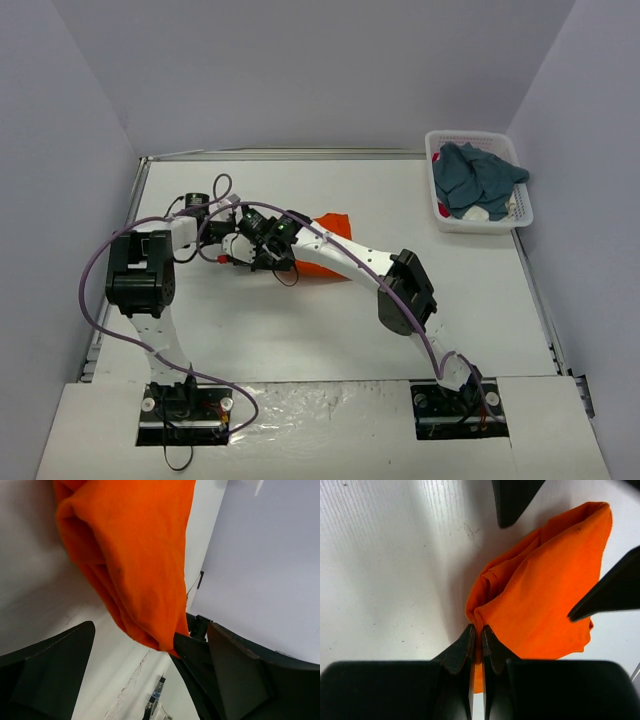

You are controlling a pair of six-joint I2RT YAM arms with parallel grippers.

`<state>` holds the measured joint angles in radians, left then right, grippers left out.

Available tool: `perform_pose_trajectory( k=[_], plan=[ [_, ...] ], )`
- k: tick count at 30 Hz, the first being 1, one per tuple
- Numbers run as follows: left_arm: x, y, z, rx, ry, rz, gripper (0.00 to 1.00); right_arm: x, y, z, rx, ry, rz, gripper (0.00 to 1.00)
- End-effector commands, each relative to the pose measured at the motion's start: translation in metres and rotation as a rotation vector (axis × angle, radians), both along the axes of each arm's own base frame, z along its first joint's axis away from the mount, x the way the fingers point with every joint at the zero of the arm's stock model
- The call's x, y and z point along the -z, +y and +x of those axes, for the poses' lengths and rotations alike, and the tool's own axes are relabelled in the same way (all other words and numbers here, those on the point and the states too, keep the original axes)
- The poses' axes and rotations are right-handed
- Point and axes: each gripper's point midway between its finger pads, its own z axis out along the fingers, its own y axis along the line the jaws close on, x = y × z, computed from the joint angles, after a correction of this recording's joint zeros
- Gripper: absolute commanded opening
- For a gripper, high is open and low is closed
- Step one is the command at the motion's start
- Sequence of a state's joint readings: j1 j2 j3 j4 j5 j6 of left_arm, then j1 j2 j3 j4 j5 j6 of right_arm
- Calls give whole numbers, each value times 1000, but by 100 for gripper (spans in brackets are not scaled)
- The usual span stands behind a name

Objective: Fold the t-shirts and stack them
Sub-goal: Put the neatly folded tshirt into the corner of the board with the left arm

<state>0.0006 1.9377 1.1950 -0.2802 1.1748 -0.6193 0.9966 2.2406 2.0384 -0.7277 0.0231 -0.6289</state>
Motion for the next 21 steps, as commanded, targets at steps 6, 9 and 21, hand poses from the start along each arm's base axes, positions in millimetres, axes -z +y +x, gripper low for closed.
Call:
perform_pose_trajectory(
  k=[6, 9, 21],
  plan=[
    [2, -33, -10, 37, 20, -40, 94, -6, 1, -1, -9, -14, -35, 0],
    [9, -33, -14, 39, 27, -22, 94, -4, 0, 0, -9, -13, -41, 0],
    [39, -30, -12, 74, 63, 36, 81, -4, 4, -3, -18, -7, -46, 0]
  ],
)
